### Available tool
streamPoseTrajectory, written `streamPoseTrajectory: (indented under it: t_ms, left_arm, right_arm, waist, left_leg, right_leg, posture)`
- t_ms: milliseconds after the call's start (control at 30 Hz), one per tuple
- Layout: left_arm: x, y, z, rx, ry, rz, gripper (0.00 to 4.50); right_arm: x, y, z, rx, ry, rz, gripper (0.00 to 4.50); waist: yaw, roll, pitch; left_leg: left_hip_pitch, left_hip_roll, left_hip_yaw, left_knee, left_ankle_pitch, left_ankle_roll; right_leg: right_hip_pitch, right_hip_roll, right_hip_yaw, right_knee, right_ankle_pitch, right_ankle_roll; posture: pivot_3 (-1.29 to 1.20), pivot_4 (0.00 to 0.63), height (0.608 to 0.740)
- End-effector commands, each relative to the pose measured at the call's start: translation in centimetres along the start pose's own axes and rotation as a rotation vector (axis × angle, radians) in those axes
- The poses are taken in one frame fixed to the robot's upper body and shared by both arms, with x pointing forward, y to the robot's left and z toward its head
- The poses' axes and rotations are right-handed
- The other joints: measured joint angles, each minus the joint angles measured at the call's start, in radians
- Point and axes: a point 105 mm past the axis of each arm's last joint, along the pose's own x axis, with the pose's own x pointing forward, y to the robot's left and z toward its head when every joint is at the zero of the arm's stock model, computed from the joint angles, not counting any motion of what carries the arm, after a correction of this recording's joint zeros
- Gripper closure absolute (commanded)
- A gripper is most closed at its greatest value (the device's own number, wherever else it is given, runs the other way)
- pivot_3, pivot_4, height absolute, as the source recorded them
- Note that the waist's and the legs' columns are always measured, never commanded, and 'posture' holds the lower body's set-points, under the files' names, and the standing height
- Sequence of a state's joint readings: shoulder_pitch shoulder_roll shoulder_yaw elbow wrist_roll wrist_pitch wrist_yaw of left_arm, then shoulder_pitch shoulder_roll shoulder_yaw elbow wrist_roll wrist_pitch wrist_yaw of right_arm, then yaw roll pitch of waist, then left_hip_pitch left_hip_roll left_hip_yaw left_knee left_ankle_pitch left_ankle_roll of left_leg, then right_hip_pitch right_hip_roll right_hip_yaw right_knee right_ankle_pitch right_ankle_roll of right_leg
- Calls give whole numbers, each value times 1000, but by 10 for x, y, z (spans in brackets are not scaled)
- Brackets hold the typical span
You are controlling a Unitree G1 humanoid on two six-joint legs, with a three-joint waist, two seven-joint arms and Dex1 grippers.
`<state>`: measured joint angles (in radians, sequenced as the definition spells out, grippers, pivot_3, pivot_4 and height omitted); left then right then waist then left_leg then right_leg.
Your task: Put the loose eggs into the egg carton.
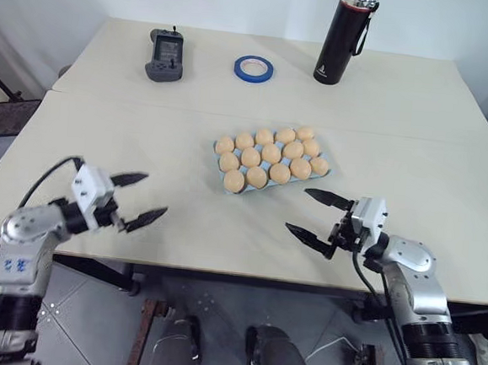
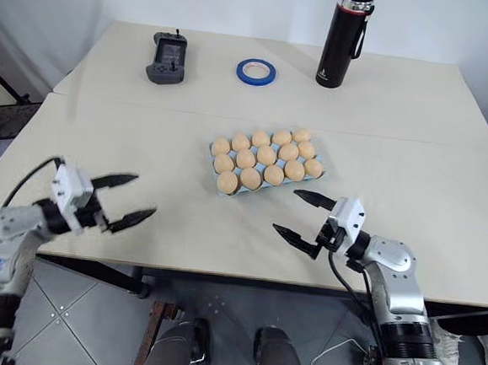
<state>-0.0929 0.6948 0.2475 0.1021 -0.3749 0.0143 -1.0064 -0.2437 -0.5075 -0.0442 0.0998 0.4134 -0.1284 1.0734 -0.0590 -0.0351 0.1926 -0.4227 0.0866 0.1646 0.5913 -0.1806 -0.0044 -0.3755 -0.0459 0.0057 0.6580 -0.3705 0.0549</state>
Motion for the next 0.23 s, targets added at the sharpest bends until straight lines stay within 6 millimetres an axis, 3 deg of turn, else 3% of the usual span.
streamPoseTrajectory:
  t_ms: [33,100,167,233]
  left_arm:
    - [-6,-5,15,63,-37,-6,15]
    - [-3,-6,17,67,-43,17,15]
    - [2,-5,19,84,-56,39,15]
    - [6,-5,20,91,-62,59,15]
  right_arm:
    - [-15,-9,4,-21,-1,-40,0]
    - [-19,-11,4,-22,2,-54,0]
    - [-19,-11,4,-22,1,-58,0]
    - [-18,-10,3,-18,-2,-60,0]
  waist:
    - [3,0,0]
    - [2,0,0]
    - [0,1,0]
    - [-1,1,0]
  left_leg:
    - [0,0,-1,0,0,0]
    - [0,0,-2,-2,0,0]
    - [0,0,-1,-3,0,0]
    - [0,-1,-1,-4,0,0]
  right_leg:
    - [0,0,-1,-1,0,-1]
    - [0,-1,-2,-2,-2,-3]
    - [1,-1,-1,-2,-8,-16]
    - [1,-1,-2,-2,-6,-12]
  posture:
    - [0,150,740]
    - [0,150,740]
    - [0,150,740]
    - [0,150,740]
